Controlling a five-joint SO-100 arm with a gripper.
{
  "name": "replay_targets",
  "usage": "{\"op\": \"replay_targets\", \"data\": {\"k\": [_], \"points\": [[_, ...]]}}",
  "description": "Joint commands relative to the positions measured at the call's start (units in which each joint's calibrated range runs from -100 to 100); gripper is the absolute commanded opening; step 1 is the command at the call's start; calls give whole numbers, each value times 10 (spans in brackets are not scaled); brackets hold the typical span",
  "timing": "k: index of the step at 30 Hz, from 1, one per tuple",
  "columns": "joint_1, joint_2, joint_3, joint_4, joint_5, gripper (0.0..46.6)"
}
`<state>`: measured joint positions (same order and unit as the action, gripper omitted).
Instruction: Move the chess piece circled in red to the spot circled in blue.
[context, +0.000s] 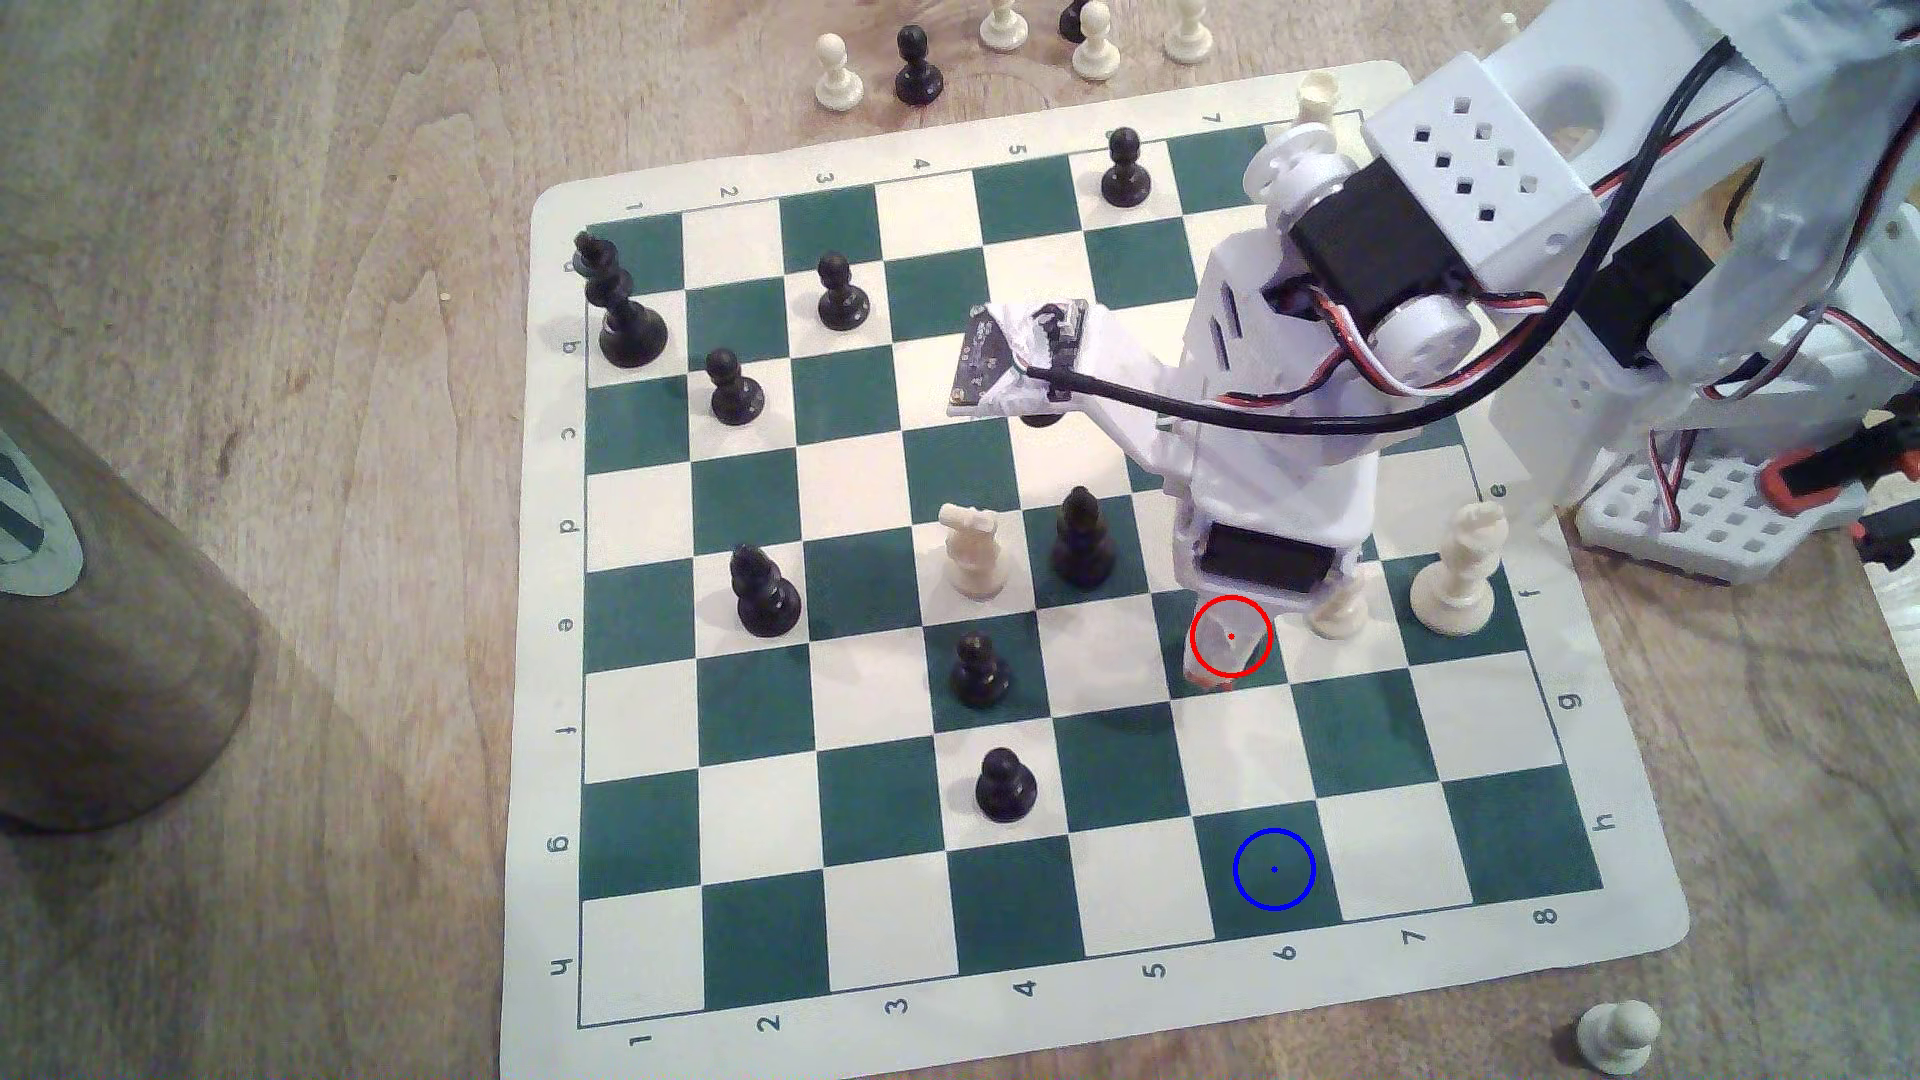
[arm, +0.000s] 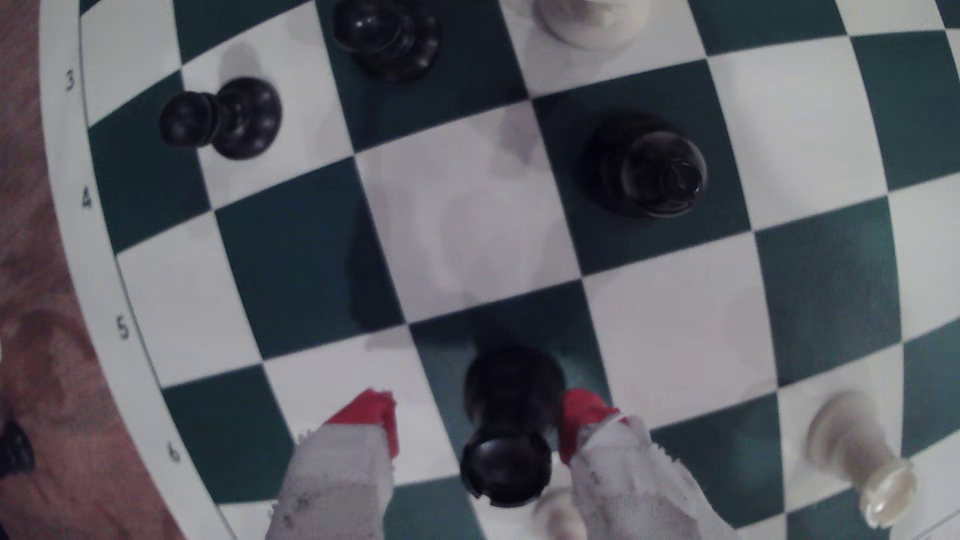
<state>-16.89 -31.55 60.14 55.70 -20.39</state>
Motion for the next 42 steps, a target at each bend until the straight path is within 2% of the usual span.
{"op": "replay_targets", "data": {"k": [1, 8, 10, 13, 16, 20, 25, 29, 34, 37, 42], "points": [[-4, 7, -2, -3, -2, 179], [-9, 8, -2, 3, 1, 143], [-12, 8, -2, 7, 1, 105], [-14, 7, -2, 11, 0, 90], [-16, 7, -2, 12, 1, 41], [-18, 2, -2, 14, 1, 3], [-19, -21, -2, 25, 2, 3], [0, -124, -18, 73, 7, 2], [0, -157, -137, 183, 9, 2], [-20, -140, -211, 225, 6, 2], [-81, -74, -257, 204, -6, 2]]}}
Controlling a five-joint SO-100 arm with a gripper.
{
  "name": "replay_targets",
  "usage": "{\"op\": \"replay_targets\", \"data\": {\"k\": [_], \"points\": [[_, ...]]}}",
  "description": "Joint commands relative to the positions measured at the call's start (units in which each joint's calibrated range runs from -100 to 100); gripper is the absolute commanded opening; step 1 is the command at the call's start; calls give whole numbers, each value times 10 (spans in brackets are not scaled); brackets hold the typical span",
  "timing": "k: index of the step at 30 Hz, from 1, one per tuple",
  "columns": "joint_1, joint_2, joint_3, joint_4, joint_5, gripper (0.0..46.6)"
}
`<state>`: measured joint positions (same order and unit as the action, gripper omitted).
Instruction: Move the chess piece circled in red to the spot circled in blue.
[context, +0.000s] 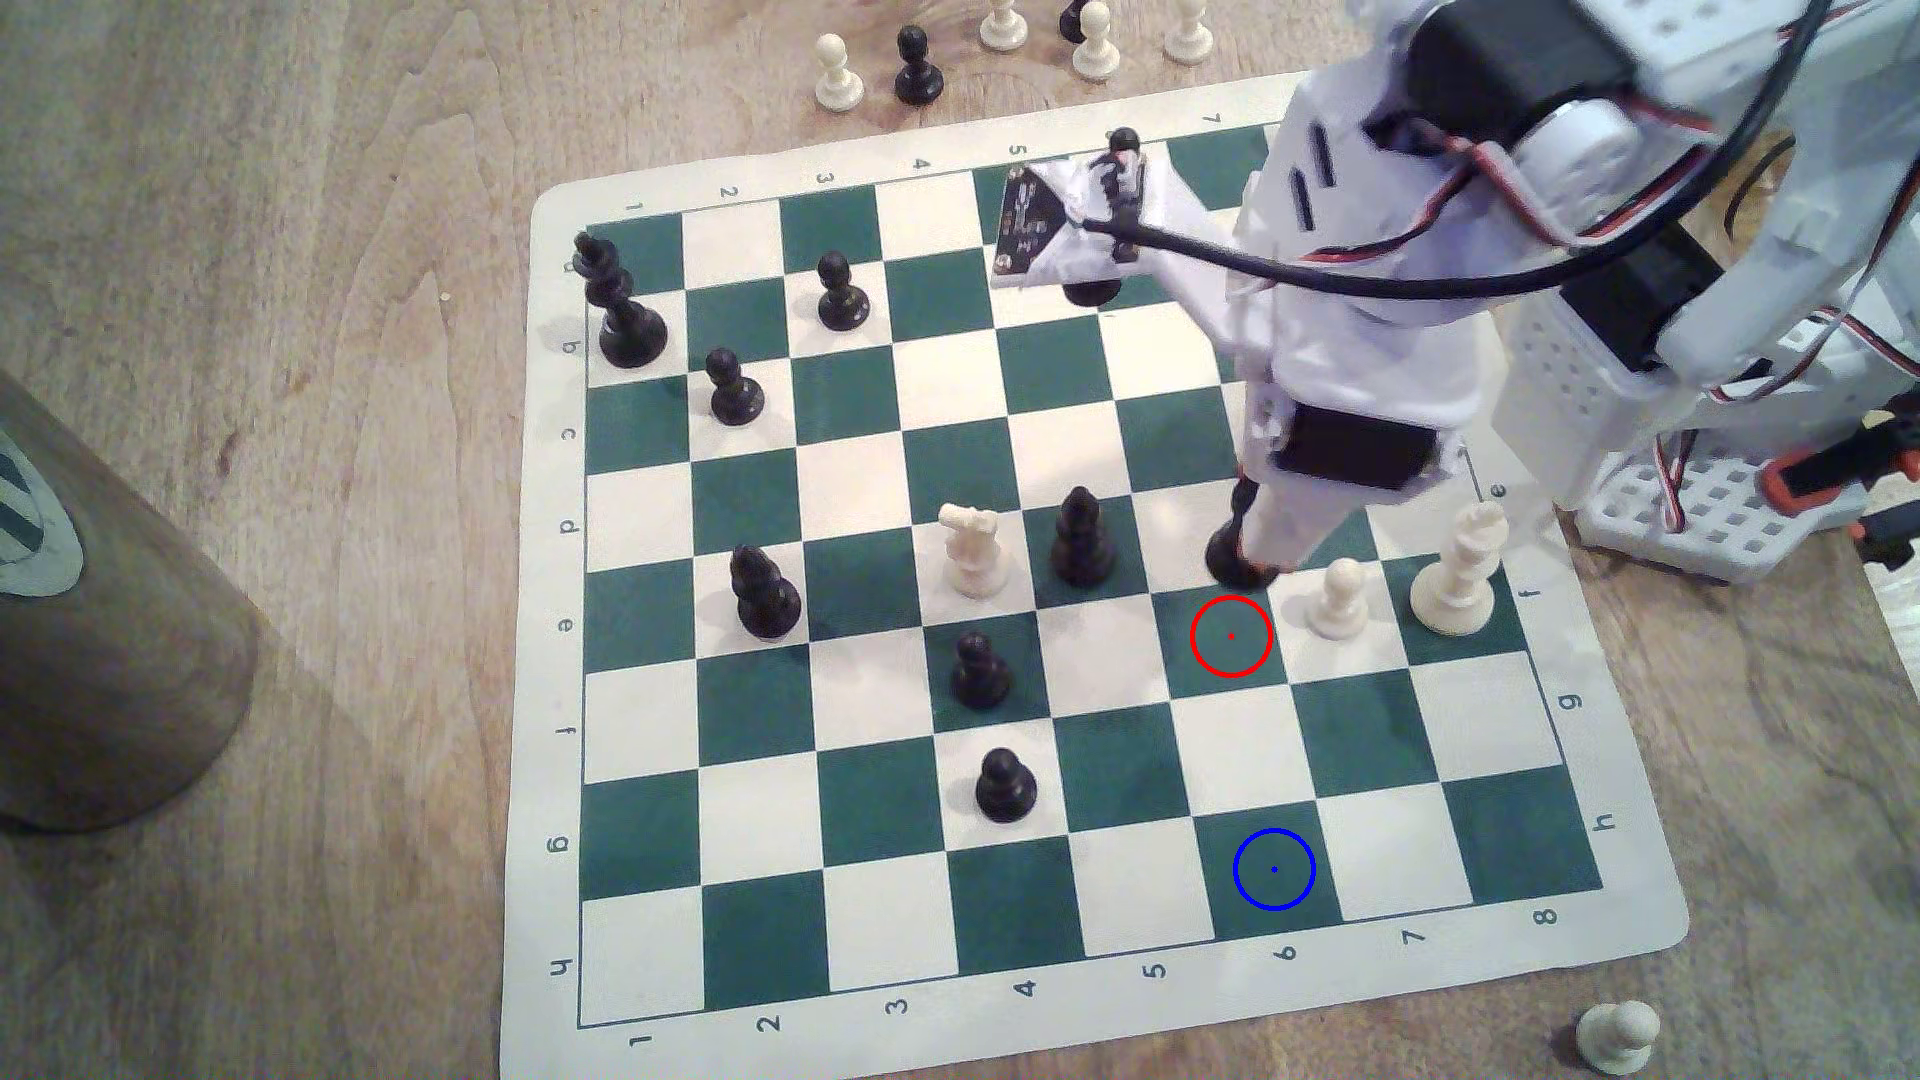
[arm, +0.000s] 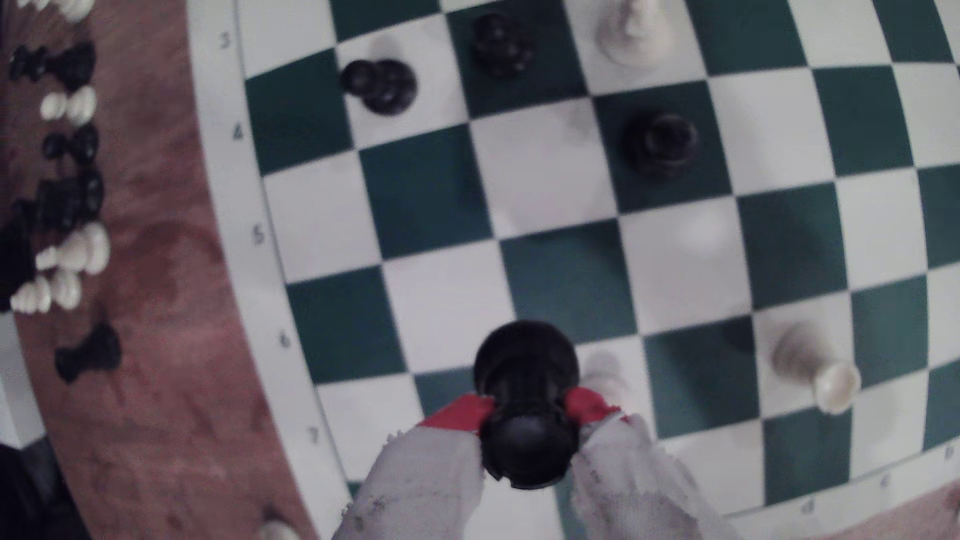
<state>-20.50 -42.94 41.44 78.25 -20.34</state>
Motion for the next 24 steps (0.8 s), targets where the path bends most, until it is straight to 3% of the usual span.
{"op": "replay_targets", "data": {"k": [1, 12, 24], "points": [[-53, 56, -70, -33, -8, 2], [-144, 211, -156, -79, -17, 2], [-156, 322, -148, -134, -15, 2]]}}
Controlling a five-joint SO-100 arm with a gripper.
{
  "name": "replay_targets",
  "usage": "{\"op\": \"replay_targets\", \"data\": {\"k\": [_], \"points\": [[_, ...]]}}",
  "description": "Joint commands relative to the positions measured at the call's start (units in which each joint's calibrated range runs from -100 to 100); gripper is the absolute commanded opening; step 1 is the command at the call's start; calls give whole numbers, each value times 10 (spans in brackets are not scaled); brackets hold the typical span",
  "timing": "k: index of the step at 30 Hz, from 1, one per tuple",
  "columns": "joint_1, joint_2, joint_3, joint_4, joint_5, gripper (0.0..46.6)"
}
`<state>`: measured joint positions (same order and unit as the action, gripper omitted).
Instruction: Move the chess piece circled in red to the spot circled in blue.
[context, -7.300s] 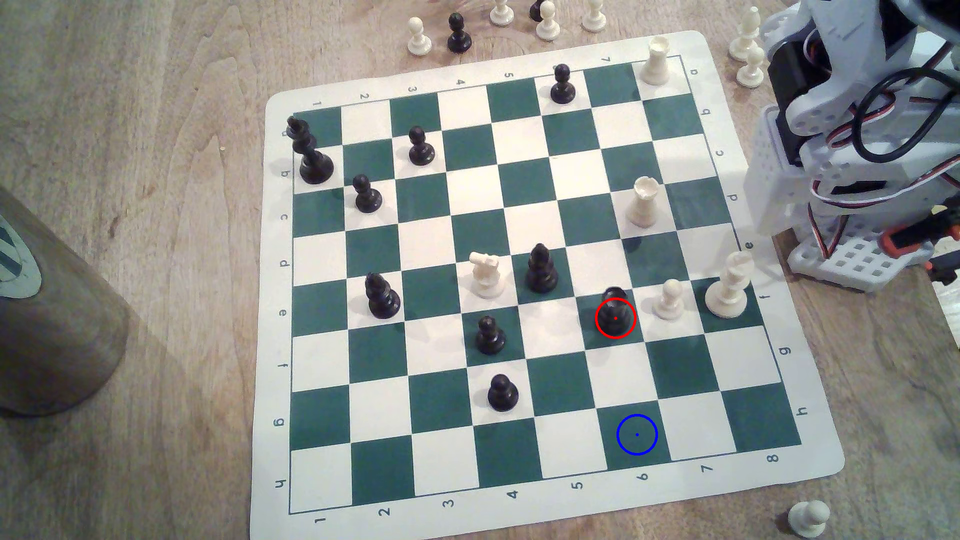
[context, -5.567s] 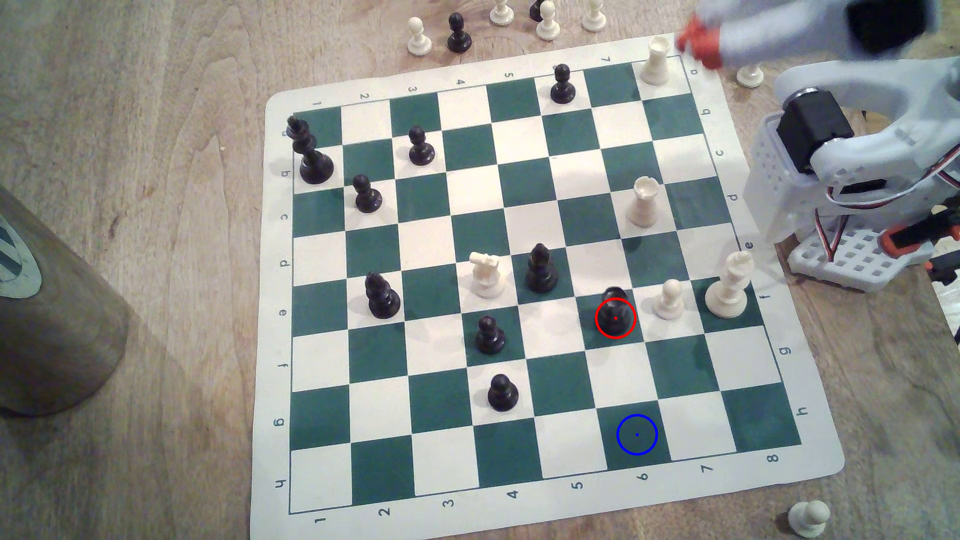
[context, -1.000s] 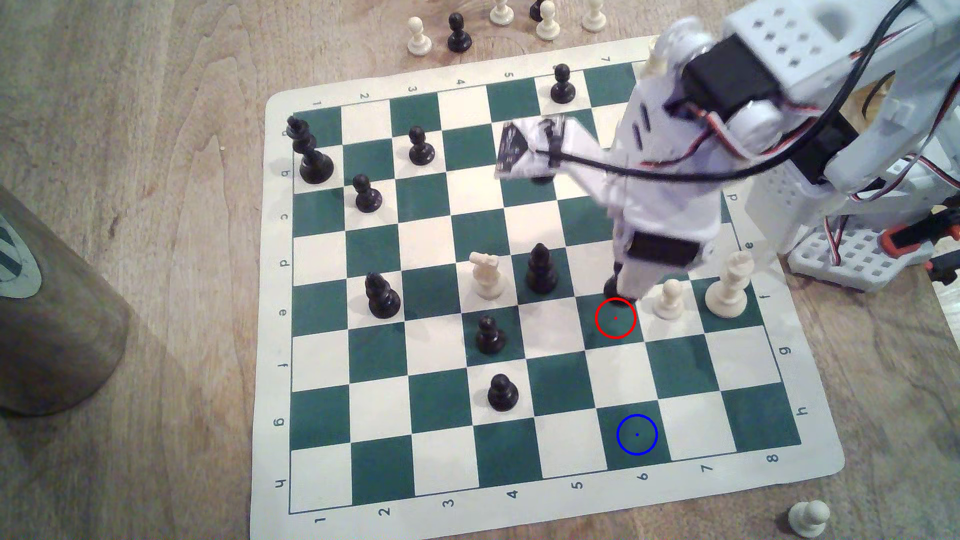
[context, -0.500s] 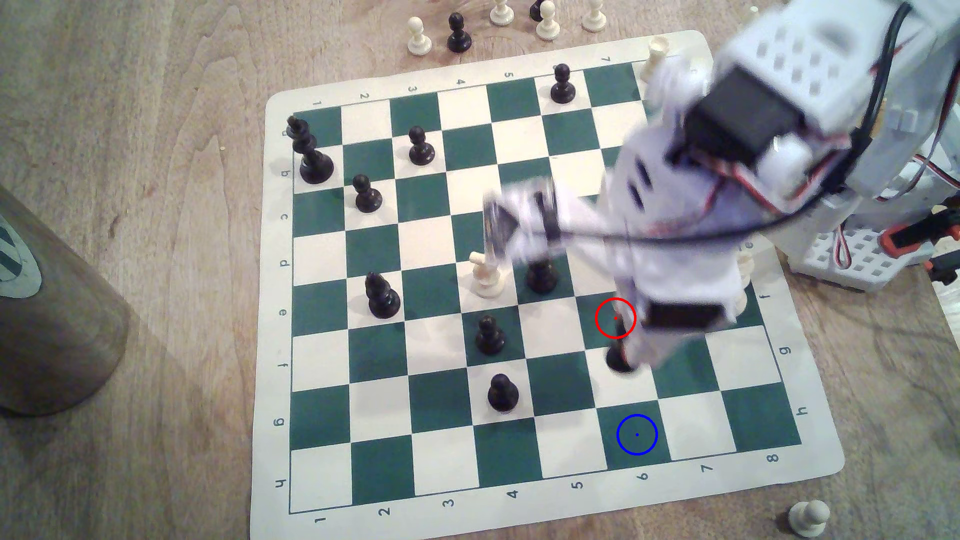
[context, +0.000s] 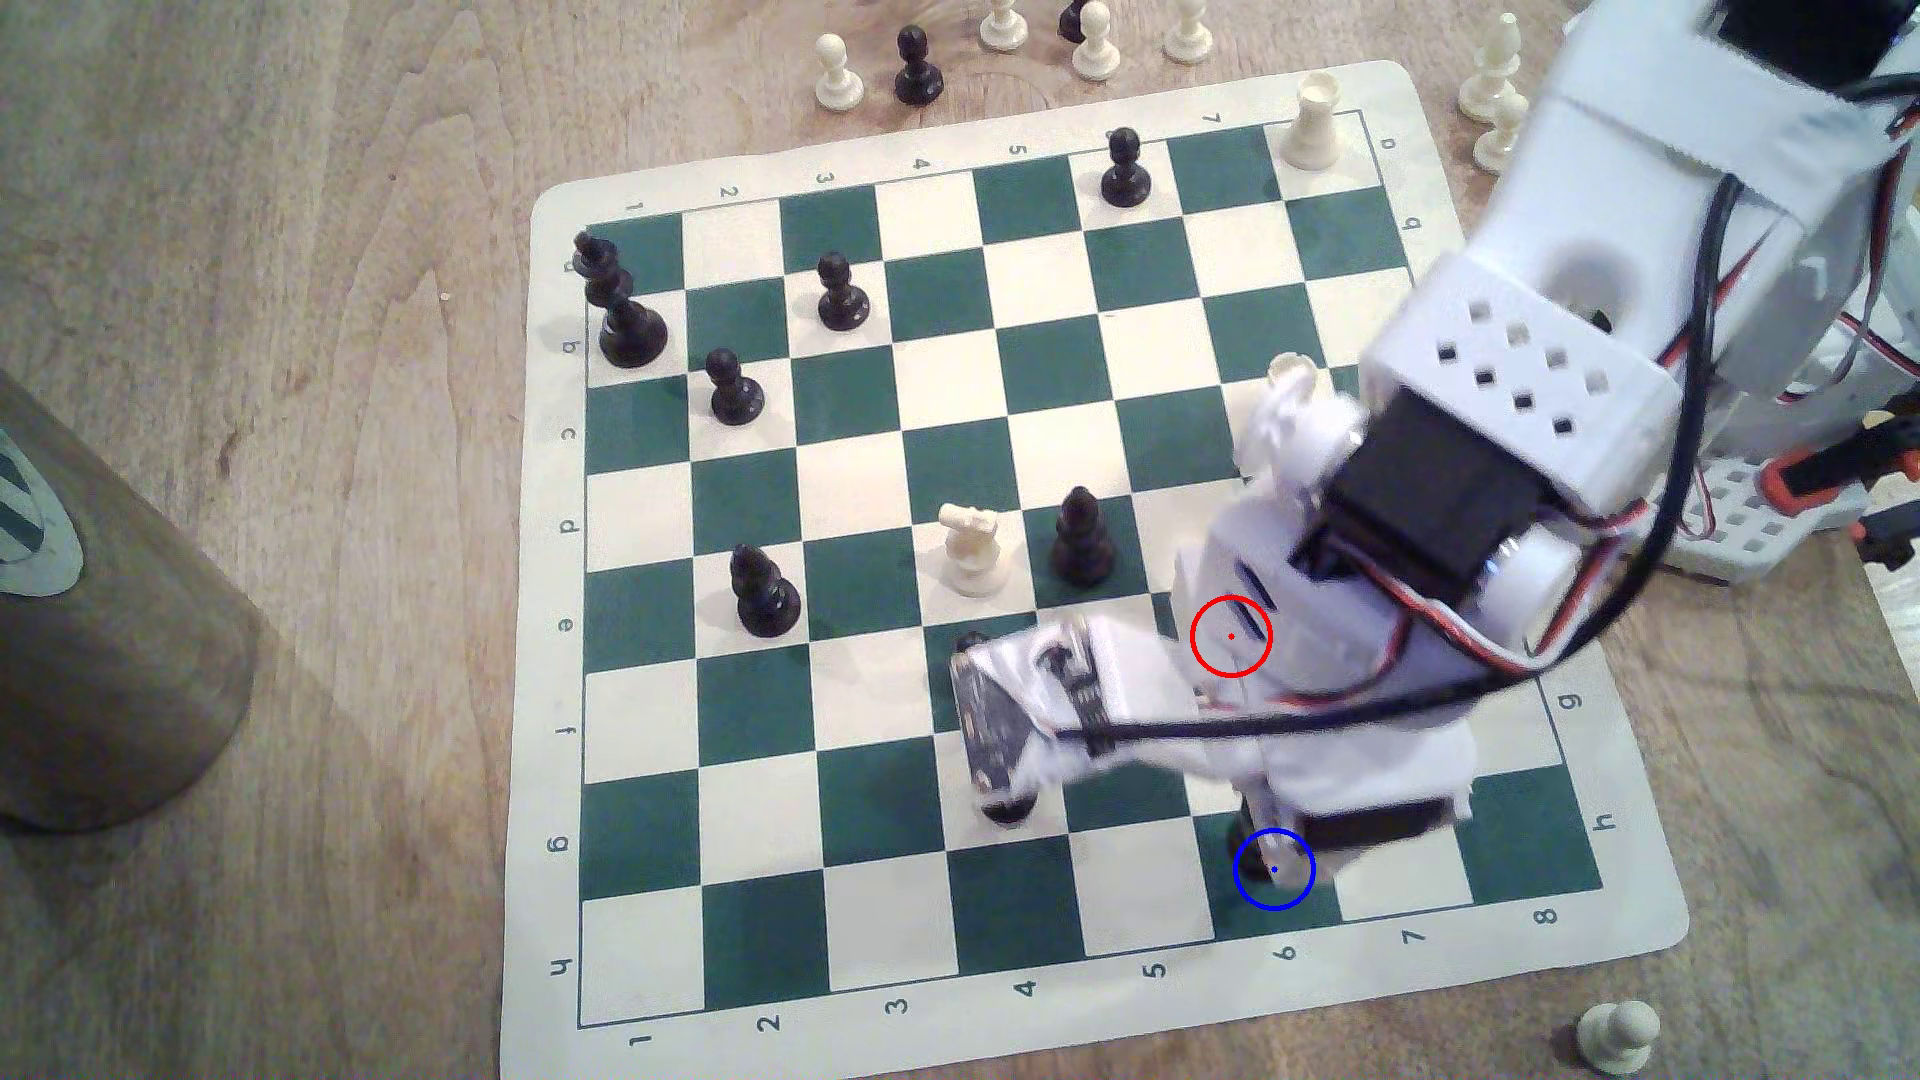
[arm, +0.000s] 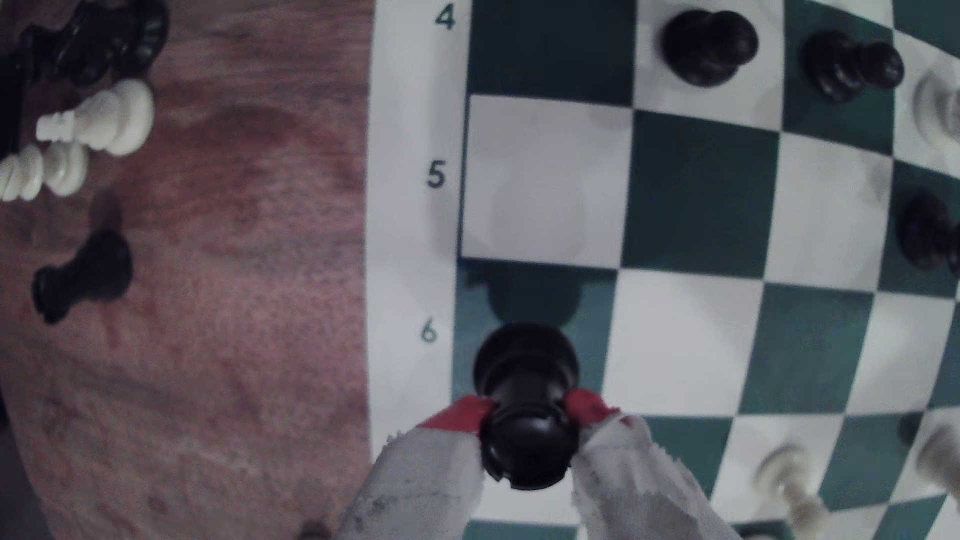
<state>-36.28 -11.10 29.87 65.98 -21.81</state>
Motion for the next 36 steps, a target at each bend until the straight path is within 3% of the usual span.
{"op": "replay_targets", "data": {"k": [1, 31, 35, 36], "points": [[2, 8, -31, -11, 0, 2], [-7, 39, 21, -60, -6, 2], [-4, 41, 21, -64, -9, 63], [-4, 41, 22, -64, -10, 115]]}}
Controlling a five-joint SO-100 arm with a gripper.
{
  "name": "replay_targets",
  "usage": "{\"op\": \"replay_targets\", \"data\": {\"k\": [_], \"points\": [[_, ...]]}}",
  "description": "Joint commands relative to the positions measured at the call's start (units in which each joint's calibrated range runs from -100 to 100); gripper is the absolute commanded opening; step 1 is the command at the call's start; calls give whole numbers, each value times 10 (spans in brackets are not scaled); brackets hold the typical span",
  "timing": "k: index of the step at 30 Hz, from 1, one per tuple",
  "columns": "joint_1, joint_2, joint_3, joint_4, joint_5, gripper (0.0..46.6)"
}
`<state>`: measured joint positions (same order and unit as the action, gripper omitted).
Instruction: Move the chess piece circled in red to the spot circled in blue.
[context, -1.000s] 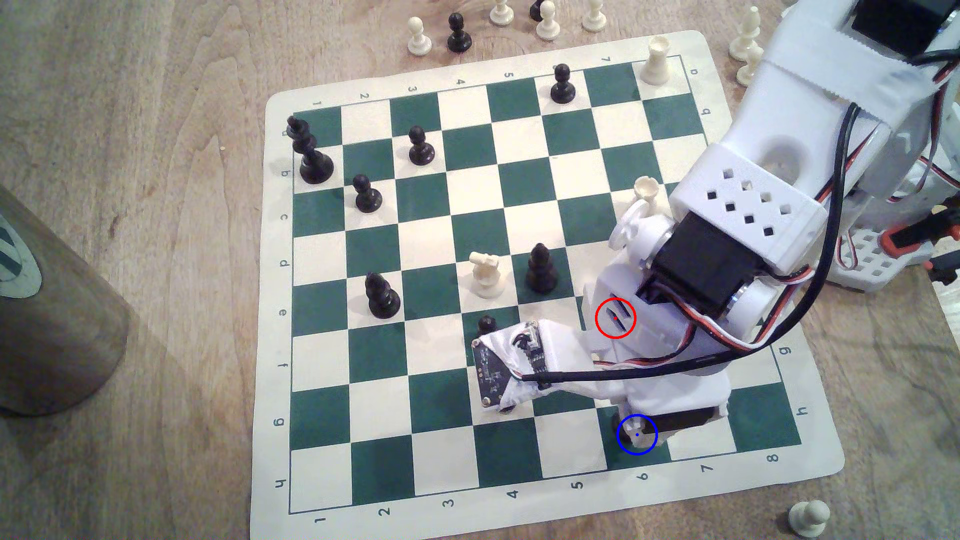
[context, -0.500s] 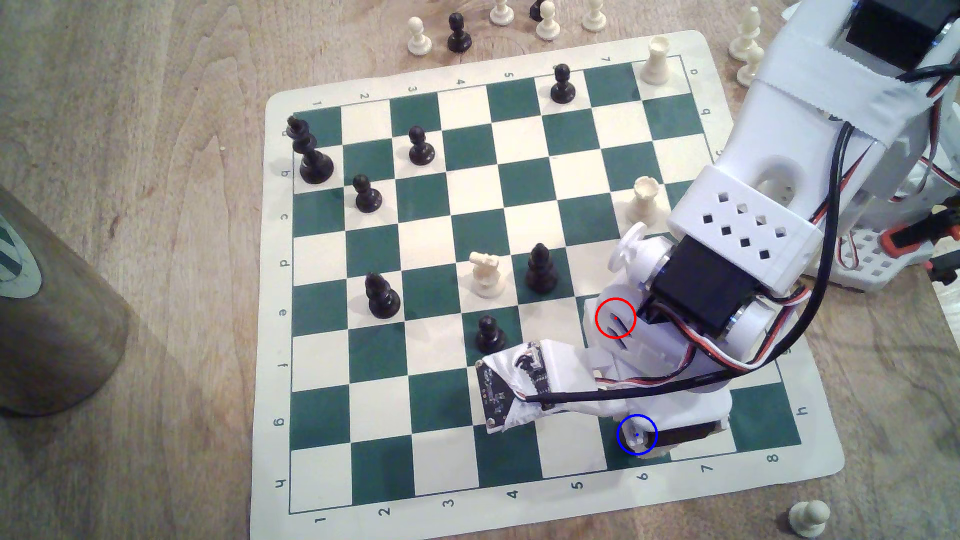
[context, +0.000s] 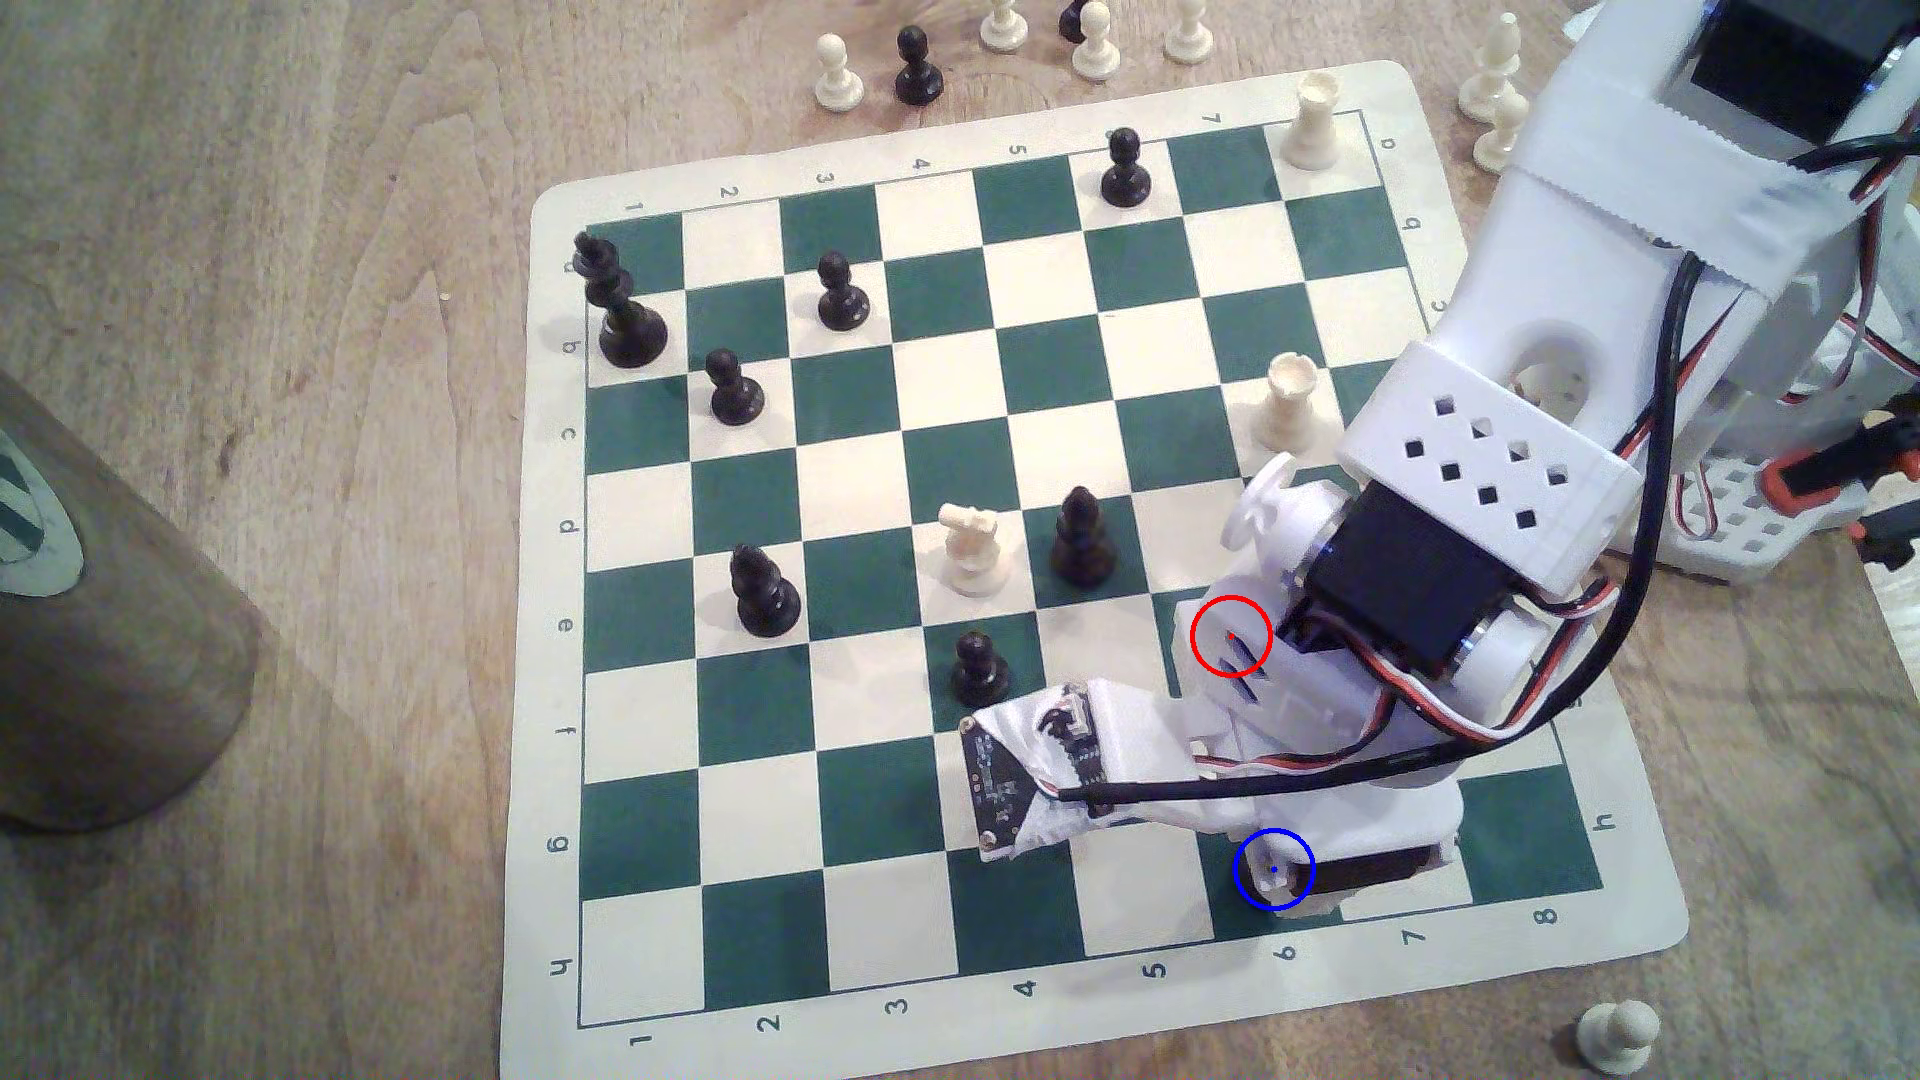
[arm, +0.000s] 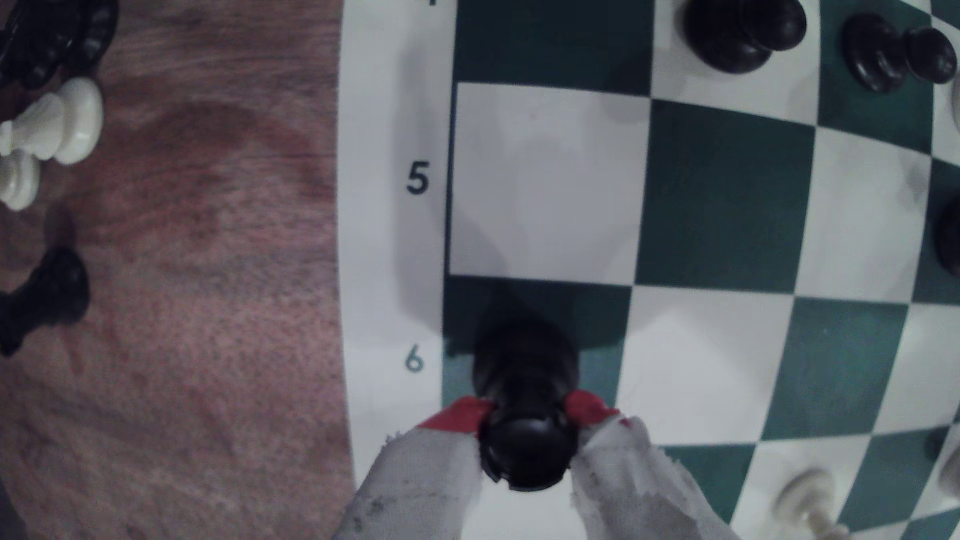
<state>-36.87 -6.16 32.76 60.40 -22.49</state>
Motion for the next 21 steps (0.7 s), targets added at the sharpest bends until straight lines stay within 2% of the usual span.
{"op": "replay_targets", "data": {"k": [1, 4, 5, 10, 15, 21], "points": [[2, -9, -7, -8, -3, 138], [2, -9, -7, -8, -3, 199], [2, -11, -6, 0, 0, 240], [5, -21, 16, -3, 4, 332], [23, -83, 24, 4, 10, 368], [68, -224, 27, 112, 33, 372]]}}
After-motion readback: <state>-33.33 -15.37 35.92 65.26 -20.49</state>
